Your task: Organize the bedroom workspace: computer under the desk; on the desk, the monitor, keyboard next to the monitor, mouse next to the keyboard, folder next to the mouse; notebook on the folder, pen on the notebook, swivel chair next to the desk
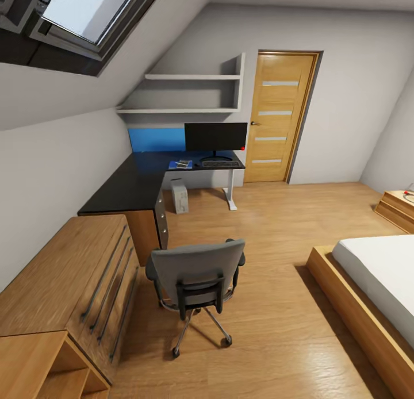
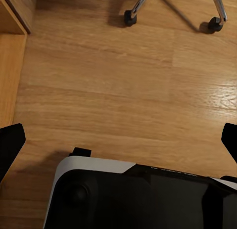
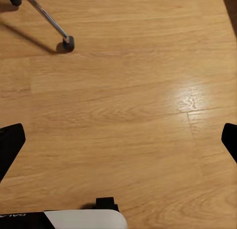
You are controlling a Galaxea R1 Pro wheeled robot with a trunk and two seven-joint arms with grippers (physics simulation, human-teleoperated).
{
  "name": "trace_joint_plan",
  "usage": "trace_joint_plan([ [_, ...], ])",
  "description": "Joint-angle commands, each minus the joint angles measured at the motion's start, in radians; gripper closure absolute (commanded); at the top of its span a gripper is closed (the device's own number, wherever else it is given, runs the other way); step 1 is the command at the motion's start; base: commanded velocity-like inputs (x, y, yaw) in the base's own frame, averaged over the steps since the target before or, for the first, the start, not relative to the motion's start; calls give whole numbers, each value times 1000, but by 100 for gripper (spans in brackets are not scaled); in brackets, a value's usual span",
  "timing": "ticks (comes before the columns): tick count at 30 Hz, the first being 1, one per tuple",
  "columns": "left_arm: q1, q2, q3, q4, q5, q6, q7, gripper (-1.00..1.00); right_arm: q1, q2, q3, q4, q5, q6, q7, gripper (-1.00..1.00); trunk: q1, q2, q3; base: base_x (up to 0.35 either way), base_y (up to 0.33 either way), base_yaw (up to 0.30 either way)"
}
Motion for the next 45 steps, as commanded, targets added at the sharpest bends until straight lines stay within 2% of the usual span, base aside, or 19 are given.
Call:
trace_joint_plan([
  [1, 0, -1, 5, -2, 4, 0, -5, -100, -1, 0, 9, 2, -3, -3, -6, -100, 1, -2, -2, 0, 0, 21],
  [17, 0, -3, 5, -4, 4, -18, -4, -100, -1, 0, 9, 2, -3, -3, -4, -100, 1, -2, -2, 0, 0, 5],
  [25, 1, -6, 5, -4, 6, -16, 2, -100, -1, -1, 9, 1, -3, -3, -3, -100, 31, -58, -27, 0, 0, 0],
  [33, 0, -27, 5, -6, 8, -2, 8, -100, -2, 0, 11, -5, -5, -2, -5, -100, 62, -114, -53, 0, 0, 0],
  [37, -4, -35, 5, -7, 7, 35, 9, -100, -2, 2, 11, -13, -5, 8, -7, -100, 77, -142, -65, 0, 0, 0],
  [45, -47, -41, 5, -55, 8, 177, 37, -100, -3, 8, 11, -98, -4, 82, -9, -100, 108, -198, -90, 0, 0, 0],
])
